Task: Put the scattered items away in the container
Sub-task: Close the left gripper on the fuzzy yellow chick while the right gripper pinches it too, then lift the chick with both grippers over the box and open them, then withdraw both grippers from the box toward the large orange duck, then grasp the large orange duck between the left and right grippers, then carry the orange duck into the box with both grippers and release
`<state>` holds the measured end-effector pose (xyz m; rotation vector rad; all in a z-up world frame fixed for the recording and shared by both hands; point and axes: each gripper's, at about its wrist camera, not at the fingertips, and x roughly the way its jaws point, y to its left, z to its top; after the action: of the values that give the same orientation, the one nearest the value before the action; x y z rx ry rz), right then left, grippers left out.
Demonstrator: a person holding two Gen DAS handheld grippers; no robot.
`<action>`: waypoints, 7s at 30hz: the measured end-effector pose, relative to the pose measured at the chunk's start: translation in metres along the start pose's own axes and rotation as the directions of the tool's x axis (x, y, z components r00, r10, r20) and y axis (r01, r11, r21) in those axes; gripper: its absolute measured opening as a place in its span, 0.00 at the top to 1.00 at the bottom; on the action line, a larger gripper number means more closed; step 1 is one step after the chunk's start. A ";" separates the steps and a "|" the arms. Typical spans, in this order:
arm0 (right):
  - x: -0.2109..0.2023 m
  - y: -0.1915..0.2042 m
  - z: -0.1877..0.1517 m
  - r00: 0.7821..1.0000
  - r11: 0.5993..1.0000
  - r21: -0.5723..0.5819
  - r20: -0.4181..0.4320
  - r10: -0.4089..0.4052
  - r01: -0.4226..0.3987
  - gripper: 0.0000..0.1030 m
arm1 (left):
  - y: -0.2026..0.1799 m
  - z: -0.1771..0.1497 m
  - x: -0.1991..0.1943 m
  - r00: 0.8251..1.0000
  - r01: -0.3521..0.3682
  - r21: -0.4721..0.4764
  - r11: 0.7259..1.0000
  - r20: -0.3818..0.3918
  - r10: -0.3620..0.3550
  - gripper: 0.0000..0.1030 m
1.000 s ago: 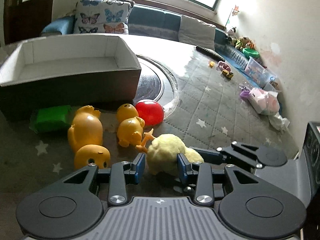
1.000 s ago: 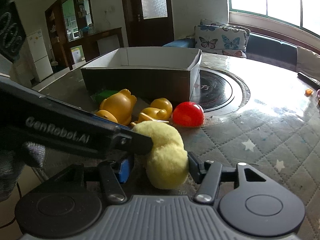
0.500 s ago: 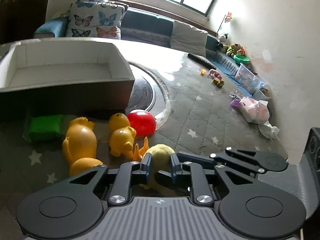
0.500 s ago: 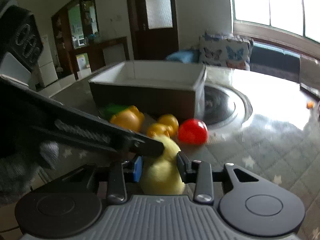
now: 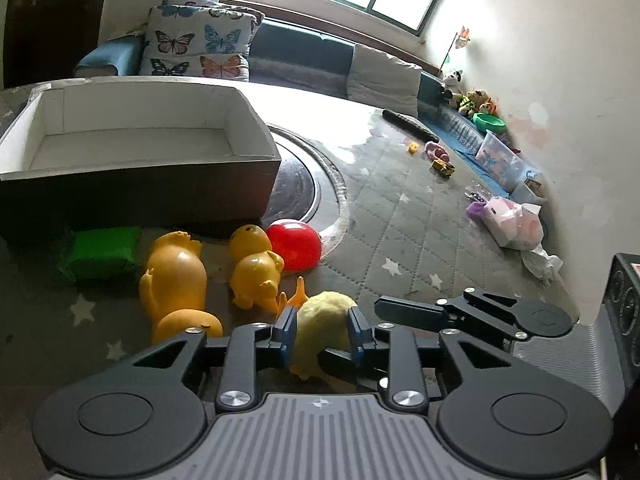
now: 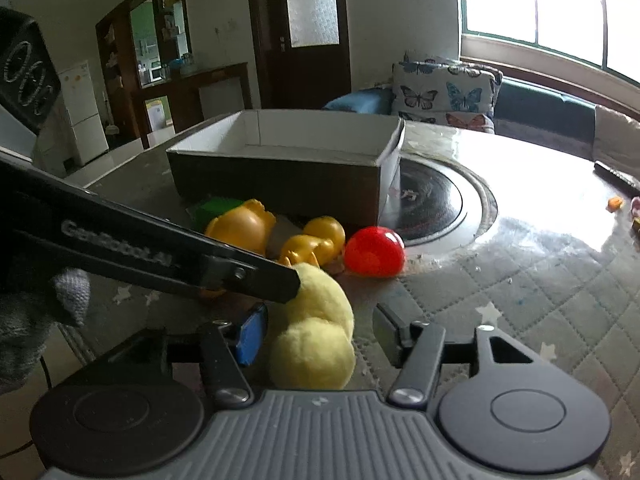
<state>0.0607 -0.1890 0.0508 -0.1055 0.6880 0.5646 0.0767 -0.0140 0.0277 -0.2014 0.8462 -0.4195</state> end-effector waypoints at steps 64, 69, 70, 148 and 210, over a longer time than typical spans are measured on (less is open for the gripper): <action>0.163 -0.014 0.135 0.999 0.996 -0.087 0.034 0.033 -0.030 0.57 | 0.120 0.148 0.081 0.990 -0.104 -0.203 0.974 0.072 0.120 0.67; 0.150 -0.015 0.136 0.998 0.996 -0.085 0.056 0.020 -0.015 0.56 | 0.112 0.143 0.071 0.988 -0.121 -0.191 0.974 0.074 0.137 0.67; 0.146 -0.014 0.136 0.998 0.996 -0.089 0.060 0.017 -0.012 0.55 | 0.111 0.142 0.069 0.987 -0.123 -0.190 0.974 0.075 0.139 0.67; 0.058 0.085 0.027 0.992 0.982 -0.140 -0.017 0.125 -0.126 0.42 | 0.070 0.013 -0.010 0.976 -0.208 -0.180 0.961 0.034 0.217 0.66; 0.058 0.074 0.122 0.981 0.960 -0.258 0.128 0.144 -0.107 0.56 | 0.087 0.098 -0.032 0.966 -0.121 -0.228 0.966 0.199 0.168 0.61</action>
<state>0.1279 -0.0669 0.1153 -0.2553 0.4810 0.7733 0.1567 0.0791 0.0841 -0.3756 0.6849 -0.1629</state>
